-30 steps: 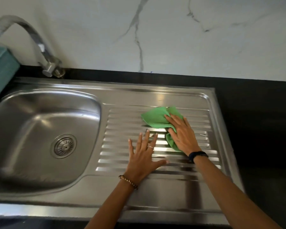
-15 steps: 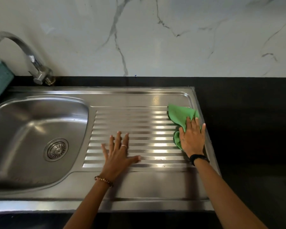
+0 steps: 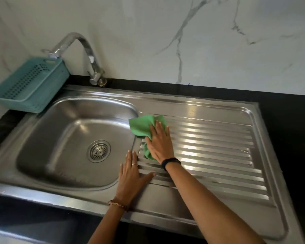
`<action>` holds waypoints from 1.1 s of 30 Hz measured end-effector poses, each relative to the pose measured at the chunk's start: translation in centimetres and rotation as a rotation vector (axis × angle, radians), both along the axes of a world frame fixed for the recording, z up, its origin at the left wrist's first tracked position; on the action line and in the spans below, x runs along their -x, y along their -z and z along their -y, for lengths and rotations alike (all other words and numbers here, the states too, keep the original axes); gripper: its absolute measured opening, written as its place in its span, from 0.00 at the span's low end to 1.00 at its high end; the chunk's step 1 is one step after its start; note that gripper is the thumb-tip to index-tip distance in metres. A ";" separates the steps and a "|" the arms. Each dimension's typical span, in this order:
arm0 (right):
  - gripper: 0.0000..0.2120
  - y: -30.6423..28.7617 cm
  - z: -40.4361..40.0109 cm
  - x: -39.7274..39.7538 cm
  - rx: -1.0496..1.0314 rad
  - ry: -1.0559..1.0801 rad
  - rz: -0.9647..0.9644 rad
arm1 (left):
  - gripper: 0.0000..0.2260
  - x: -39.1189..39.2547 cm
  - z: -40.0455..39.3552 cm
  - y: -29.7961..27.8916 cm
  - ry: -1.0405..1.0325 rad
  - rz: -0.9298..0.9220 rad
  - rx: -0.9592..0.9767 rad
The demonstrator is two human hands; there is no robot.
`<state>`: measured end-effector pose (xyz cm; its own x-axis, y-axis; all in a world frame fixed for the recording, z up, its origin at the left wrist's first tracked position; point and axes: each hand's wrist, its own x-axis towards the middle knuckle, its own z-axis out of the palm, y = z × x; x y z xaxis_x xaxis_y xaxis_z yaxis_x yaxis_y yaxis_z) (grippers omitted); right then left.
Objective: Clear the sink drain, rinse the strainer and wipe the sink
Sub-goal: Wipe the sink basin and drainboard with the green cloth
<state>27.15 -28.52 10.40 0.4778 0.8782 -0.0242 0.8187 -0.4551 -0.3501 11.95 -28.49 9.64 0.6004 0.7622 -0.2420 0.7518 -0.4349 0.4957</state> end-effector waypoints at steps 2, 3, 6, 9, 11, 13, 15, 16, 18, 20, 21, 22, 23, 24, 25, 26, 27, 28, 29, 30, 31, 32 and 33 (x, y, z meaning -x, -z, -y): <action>0.25 0.0 -1.9 1.1 0.001 -0.095 0.006 | 0.45 0.5 -0.1 0.2 0.042 -0.005 -0.002; 0.25 0.1 -2.2 1.4 0.003 -0.143 0.022 | 0.44 0.7 -0.1 0.2 0.055 -0.006 0.003; 0.24 0.6 -1.3 1.6 -0.007 -0.251 0.045 | 0.43 0.9 0.0 0.0 0.063 -0.020 0.011; 0.24 0.9 1.7 0.9 -0.064 -0.244 0.039 | 0.43 0.5 0.9 -0.2 0.067 -0.057 -0.046; 0.24 0.9 4.3 -0.5 -0.075 -0.170 0.044 | 0.42 -0.3 2.2 -0.3 0.115 -0.055 -0.119; 0.24 0.9 7.6 -2.9 -0.042 -0.100 0.072 | 0.41 -2.0 4.0 -0.3 0.205 -0.048 -0.148; 0.23 0.7 11.3 -5.7 -0.012 -0.034 0.111 | 0.39 -4.3 6.0 -0.3 0.312 -0.049 -0.141; 0.23 0.6 13.4 -7.1 -0.017 0.009 0.122 | 0.38 -5.6 7.1 -0.4 0.362 -0.051 -0.126; 0.23 0.1 17.7 -9.6 -0.027 0.117 0.148 | 0.36 -7.9 9.2 -0.4 0.426 -0.058 -0.094; 0.18 -0.5 21.4 -11.7 -0.029 0.199 0.248 | 0.35 -9.2 10.6 -0.3 0.441 -0.085 -0.108; 0.15 -0.8 22.9 -12.6 0.019 0.217 0.319 | 0.34 -9.5 11.0 -0.2 0.437 -0.102 -0.128; 0.15 -1.1 24.0 -13.2 0.129 0.228 0.356 | 0.34 -9.6 11.1 -0.1 0.427 -0.115 -0.146; 0.17 -1.3 24.8 -13.6 0.237 0.236 0.369 | 0.34 -9.6 11.2 0.0 0.422 -0.121 -0.158; 0.19 -1.4 25.1 -13.8 0.320 0.243 0.364 | 0.34 -9.5 11.0 0.0 0.426 -0.120 -0.160; 0.22 -1.2 25.3 -13.7 0.356 0.262 0.351 | 0.34 -9.4 10.9 0.0 0.438 -0.119 -0.154; 0.24 -1.1 25.4 -13.4 0.360 0.297 0.322 | 0.34 -9.3 10.7 -0.1 0.450 -0.118 -0.142; 0.25 -1.0 25.3 -12.8 0.326 0.349 0.284 | 0.34 -9.2 10.5 -0.2 0.456 -0.117 -0.127; 0.25 -1.0 25.4 -12.1 0.273 0.404 0.241 | 0.33 -9.1 10.3 -0.3 0.457 -0.112 -0.113; 0.26 -0.9 25.6 -11.4 0.218 0.442 0.210 | 0.33 -8.8 10.0 -0.4 0.455 -0.104 -0.102; 0.26 -0.9 26.0 -10.6 0.176 0.458 0.192 | 0.32 -8.5 9.6 -0.4 0.448 -0.095 -0.099; 0.27 -0.8 26.5 -9.9 0.144 0.461 0.181 | 0.32 -8.0 9.1 -0.5 0.438 -0.085 -0.103; 0.27 -0.7 26.8 -9.2 0.128 0.459 0.175 | 0.32 -7.5 8.5 -0.5 0.424 -0.079 -0.113; 0.28 -0.6 27.1 -8.7 0.123 0.462 0.170 | 0.32 -6.8 7.8 -0.5 0.407 -0.073 -0.121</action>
<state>35.81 -55.60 10.95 0.8216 0.5701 -0.0022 0.5633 -0.8124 -0.1505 18.75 -36.29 10.12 0.8426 0.4925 -0.2180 0.5382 -0.7550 0.3746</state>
